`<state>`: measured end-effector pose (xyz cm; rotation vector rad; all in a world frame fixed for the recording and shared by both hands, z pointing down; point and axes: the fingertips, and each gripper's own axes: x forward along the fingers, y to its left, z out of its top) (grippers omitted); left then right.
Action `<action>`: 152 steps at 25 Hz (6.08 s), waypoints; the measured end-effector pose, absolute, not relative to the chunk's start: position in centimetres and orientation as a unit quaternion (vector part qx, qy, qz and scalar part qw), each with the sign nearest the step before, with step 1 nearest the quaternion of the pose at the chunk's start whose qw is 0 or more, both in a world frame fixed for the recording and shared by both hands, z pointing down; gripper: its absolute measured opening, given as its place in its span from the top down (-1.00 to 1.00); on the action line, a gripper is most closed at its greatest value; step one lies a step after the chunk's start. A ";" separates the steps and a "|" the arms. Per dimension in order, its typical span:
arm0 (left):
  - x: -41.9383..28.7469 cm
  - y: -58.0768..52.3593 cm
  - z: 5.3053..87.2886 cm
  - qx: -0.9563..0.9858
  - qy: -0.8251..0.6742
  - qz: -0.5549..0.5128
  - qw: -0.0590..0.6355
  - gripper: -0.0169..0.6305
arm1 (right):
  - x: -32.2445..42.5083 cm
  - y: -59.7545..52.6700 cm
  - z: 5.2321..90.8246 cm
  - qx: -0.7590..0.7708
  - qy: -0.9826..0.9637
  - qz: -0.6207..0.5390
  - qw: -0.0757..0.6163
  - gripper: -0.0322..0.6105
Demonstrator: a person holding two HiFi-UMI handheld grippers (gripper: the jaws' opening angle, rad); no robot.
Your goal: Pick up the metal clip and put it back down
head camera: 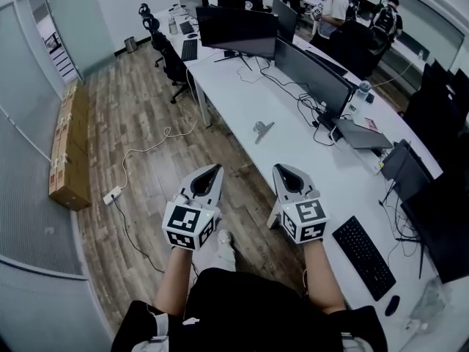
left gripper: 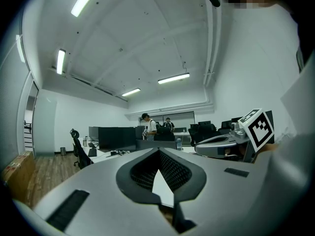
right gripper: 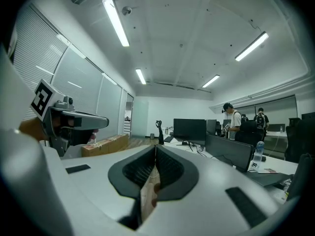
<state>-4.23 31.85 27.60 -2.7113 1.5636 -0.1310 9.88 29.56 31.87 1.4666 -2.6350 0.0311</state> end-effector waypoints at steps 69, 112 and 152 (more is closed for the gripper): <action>-14.7 -7.0 33.6 -0.879 0.468 -0.066 -0.071 0.91 | 0.0 -7.1 37.2 0.506 -0.849 0.050 0.140 0.82; -8.2 -15.5 47.1 -0.858 0.460 -0.125 -0.191 0.91 | 5.4 -15.0 53.8 0.455 -0.833 0.139 0.283 0.82; -6.9 -18.0 57.6 -0.826 0.467 -0.174 -0.264 0.91 | 7.2 -17.0 68.1 0.337 -0.834 0.167 0.404 0.24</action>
